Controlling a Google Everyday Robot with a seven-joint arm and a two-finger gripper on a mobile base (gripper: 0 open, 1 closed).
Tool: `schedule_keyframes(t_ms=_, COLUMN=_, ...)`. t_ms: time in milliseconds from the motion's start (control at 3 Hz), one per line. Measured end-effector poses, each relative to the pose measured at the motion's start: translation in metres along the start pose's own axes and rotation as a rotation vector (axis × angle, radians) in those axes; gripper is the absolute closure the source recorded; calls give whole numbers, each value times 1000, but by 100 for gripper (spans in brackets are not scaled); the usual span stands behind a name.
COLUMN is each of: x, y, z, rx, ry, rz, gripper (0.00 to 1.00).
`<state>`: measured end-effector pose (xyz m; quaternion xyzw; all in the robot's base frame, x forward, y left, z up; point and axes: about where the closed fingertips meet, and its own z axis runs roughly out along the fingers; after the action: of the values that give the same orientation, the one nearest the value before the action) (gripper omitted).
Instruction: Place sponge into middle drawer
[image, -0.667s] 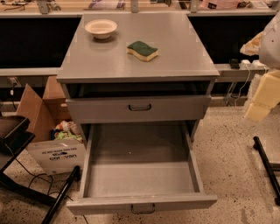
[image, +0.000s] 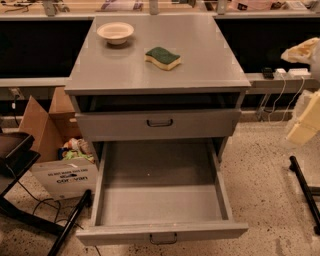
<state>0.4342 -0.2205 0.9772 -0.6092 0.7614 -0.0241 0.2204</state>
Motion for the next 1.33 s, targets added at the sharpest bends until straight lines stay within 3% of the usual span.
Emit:
schedule_keyframes(t_ms=333, x=-8, y=-34, z=15, rx=93, ry=-211, rz=-42, gripper=0)
schedule_keyframes(t_ms=667, x=-26, y=-98, z=49, rx=138, ry=-402, rz=-30, gripper=0)
schedule_keyframes(t_ms=1000, x=-53, y=-154, z=85, rx=119, ry=-495, rz=26, gripper=0)
schedule_keyframes(t_ms=1333, x=-74, y=-188, z=127, rx=71, ry=-510, rz=128, gripper=0)
